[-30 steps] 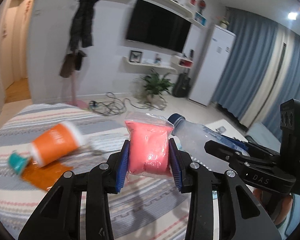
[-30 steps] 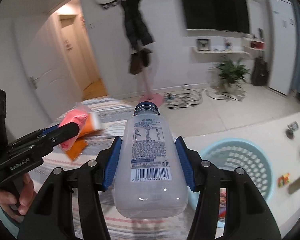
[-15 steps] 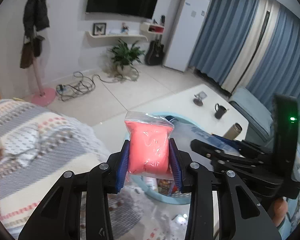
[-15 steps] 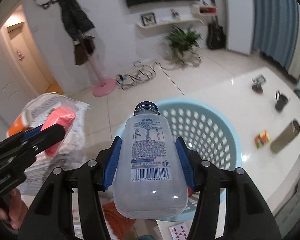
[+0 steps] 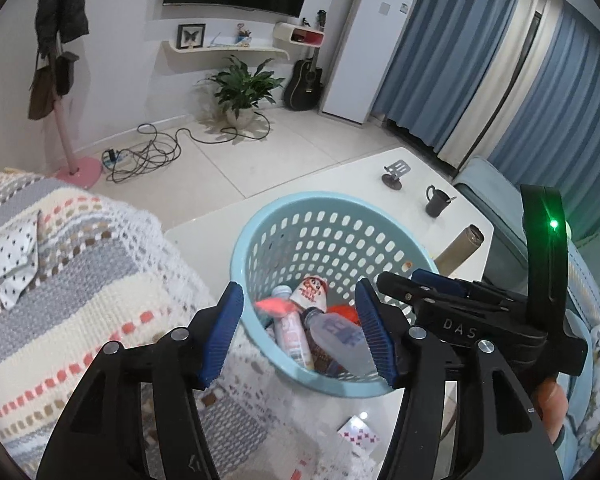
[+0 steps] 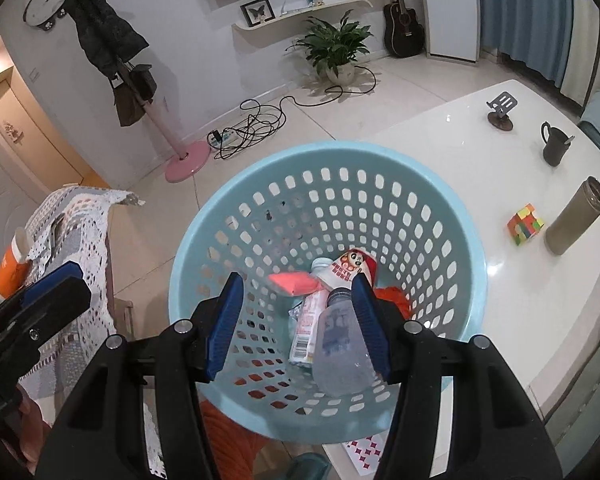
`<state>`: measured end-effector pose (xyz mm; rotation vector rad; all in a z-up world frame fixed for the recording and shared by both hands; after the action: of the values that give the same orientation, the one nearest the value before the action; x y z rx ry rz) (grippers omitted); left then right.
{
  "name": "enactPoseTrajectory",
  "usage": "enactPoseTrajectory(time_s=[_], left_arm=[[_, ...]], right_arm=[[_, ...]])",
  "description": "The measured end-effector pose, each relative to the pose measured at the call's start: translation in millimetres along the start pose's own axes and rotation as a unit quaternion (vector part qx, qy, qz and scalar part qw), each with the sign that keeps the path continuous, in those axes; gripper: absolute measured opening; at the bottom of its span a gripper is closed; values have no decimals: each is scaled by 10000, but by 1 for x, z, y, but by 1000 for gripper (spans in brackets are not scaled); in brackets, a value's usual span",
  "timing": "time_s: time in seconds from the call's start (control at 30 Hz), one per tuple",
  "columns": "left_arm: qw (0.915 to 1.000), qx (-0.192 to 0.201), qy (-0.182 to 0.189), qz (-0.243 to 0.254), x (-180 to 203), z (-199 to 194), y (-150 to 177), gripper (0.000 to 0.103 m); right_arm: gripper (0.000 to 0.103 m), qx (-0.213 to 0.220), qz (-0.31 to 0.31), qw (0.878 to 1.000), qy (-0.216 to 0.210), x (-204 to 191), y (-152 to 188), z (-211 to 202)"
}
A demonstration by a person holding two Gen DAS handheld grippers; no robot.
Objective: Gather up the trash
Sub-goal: 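Carry the pink bag and bottle over the blue basket and release both, then grasp the orange paper cup with the left gripper while the right gripper reaches the heart-print bag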
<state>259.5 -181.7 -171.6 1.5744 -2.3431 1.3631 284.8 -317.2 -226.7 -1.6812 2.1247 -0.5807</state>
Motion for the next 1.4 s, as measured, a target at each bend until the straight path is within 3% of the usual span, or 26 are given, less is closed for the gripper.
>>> enactPoseTrajectory(time_s=[0.27, 0.47, 0.57, 0.7, 0.9, 1.07, 1.17, 1.4], left_arm=[[9994, 304, -67, -127, -4, -40, 2, 57], [9950, 838, -385, -375, -31, -103, 3, 61], [9893, 1152, -706, -549, -56, -145, 6, 62], [9753, 1508, -1404, -797, -102, -211, 18, 67], [9588, 1799, -1786, -1279, -163, -275, 31, 70], [9582, 1656, -1869, -1399, -198, -286, 30, 72], [9604, 1569, -1802, -1433, -219, -282, 22, 73], [9627, 1304, -1752, -1596, -253, -261, 9, 76]], right_arm=[[53, 369, -366, 9983, -266, -40, -3, -38], [57, 776, -900, 9905, -689, -111, -6, -75], [59, 936, -1148, 9855, -833, -148, -3, -86], [60, 917, -1432, 9802, -1016, -196, 2, -90], [60, 908, -1727, 9738, -1165, -253, 3, -91], [62, 856, -1993, 9714, -966, -289, -3, -71], [68, 737, -2019, 9718, -966, -307, -10, -58], [69, 761, -2164, 9698, -831, -331, -23, -34]])
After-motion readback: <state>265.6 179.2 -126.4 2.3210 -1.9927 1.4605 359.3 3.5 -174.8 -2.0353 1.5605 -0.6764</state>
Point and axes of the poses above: each gripper's, at about its wrist camera, not at the fingertips, and z roughly the way its jaws point, x to its right, y to its underside, the point moved 10 cm from there along z, roughly the way its jaws point, and after that the axes turned 15 degrees about y, right-handed, at the moved point
